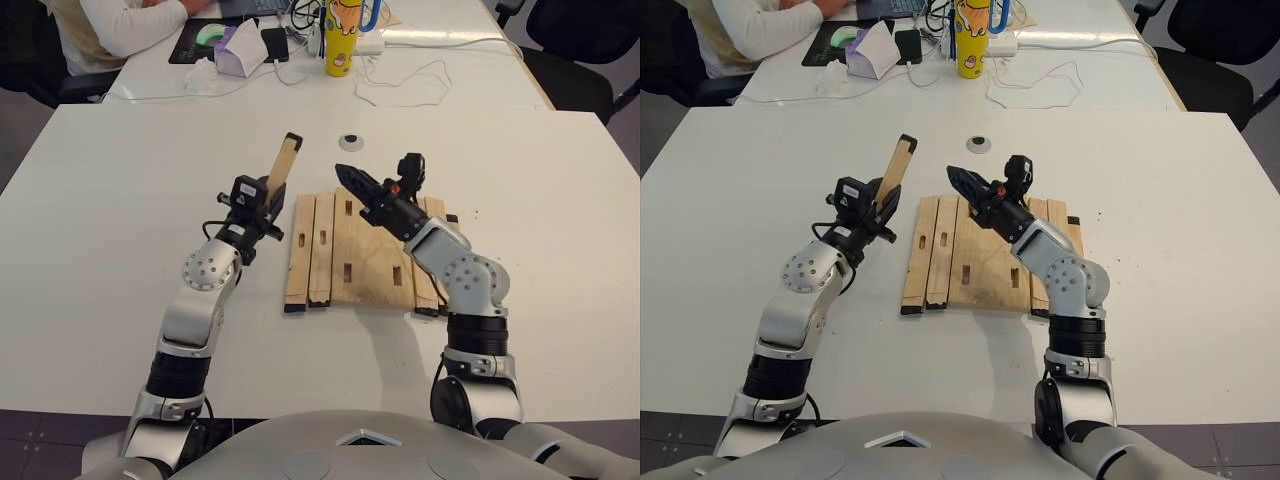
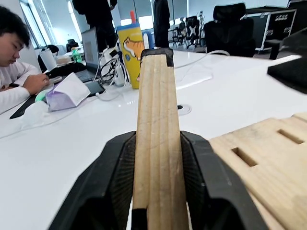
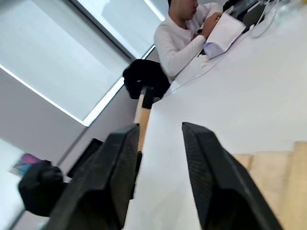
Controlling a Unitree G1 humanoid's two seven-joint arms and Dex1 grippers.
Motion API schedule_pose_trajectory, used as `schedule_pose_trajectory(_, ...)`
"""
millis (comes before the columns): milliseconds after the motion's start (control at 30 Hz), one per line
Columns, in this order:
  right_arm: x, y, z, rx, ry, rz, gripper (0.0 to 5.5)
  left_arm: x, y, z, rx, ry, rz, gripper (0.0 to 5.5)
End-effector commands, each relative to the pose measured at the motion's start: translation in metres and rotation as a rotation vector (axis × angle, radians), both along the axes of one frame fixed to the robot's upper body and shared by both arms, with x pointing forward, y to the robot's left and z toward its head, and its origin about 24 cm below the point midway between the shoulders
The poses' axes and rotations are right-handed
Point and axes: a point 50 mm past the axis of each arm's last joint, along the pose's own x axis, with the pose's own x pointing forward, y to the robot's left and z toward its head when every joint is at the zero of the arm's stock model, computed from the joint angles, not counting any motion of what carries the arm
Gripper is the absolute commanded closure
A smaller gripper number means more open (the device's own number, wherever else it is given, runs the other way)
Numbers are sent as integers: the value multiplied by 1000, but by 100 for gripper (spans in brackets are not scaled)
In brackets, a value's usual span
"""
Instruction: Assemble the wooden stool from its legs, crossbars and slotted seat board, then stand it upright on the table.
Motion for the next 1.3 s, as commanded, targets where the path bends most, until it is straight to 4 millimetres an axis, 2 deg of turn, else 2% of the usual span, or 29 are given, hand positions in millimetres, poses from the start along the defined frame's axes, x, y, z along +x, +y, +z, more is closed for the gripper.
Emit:
schedule_pose_trajectory(33, 3, -2, 21, 116, 38, 35, 323, -4, -12, 11, -46, -64, -88, 419)
schedule_pose_trajectory(133, 4, -4, 22, 144, 76, 34, 291, -7, -17, 10, -67, -52, -145, 419)
schedule_pose_trajectory(533, 2, 1, 28, 152, 57, 47, 291, -16, -27, 9, -64, -22, -278, 419)
schedule_pose_trajectory(800, 3, 0, 29, 146, 50, 38, 424, -15, -28, 9, -64, -19, -275, 419)
schedule_pose_trajectory(1000, 3, 0, 29, 146, 46, 39, 501, -15, -28, 9, -65, -20, -274, 419)
schedule_pose_trajectory(1267, 3, -2, 30, 135, 30, 31, 501, -16, -26, 9, -79, -16, -249, 419)
schedule_pose_trajectory(1300, 3, -2, 31, 134, 26, 21, 501, -16, -26, 9, -80, -15, -245, 390)
